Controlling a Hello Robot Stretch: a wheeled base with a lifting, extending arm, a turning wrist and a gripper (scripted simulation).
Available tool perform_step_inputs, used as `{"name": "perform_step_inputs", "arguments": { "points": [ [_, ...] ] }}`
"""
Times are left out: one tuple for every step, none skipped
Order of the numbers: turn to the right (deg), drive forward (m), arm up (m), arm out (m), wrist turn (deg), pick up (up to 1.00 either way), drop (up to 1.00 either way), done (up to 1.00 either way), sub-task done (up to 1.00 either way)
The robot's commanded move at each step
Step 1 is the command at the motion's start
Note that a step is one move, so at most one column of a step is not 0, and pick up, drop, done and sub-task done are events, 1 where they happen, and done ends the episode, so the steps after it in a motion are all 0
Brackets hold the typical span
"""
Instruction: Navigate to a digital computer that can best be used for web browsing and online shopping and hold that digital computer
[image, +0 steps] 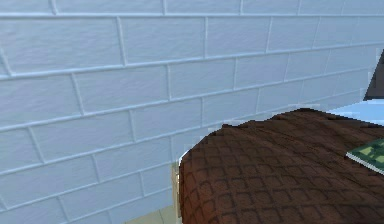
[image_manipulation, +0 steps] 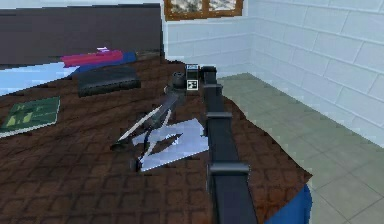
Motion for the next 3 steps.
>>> {"name": "perform_step_inputs", "arguments": {
  "points": [
    [0.0, 0.00, 0.00, 0.00, 45.0, 0.00, 0.00, 0.00, 0.00],
    [0.0, 0.00, 0.00, 0.00, 18.0, 0.00, 0.00, 0.00, 0.00],
    [0.0, 0.00, -0.30, 0.00, 0.0, 0.00, 0.00, 0.00, 0.00]
  ]
}}
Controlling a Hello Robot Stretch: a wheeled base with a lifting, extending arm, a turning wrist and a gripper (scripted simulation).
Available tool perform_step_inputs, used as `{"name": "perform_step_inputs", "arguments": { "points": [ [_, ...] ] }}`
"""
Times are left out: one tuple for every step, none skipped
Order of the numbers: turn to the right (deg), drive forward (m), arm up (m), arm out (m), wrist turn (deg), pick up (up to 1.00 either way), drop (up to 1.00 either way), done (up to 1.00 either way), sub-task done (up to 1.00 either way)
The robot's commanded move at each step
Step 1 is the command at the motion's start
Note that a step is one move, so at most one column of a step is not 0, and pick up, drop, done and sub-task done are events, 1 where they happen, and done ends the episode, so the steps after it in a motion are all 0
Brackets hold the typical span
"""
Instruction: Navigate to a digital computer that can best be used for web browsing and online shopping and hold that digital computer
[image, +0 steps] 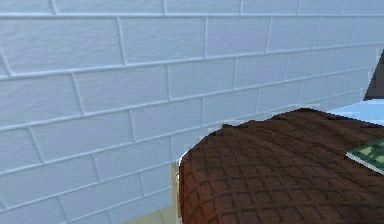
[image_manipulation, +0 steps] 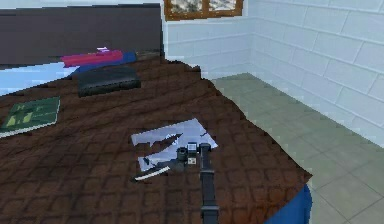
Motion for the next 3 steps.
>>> {"name": "perform_step_inputs", "arguments": {
  "points": [
    [0.0, 0.00, 0.00, 0.00, 0.0, 1.00, 0.00, 0.00, 0.00],
    [0.0, 0.00, 0.10, 0.00, 0.0, 0.00, 0.00, 0.00, 0.00],
    [0.0, 0.00, 0.00, 0.00, 0.0, 0.00, 0.00, 1.00, 0.00]
  ]
}}
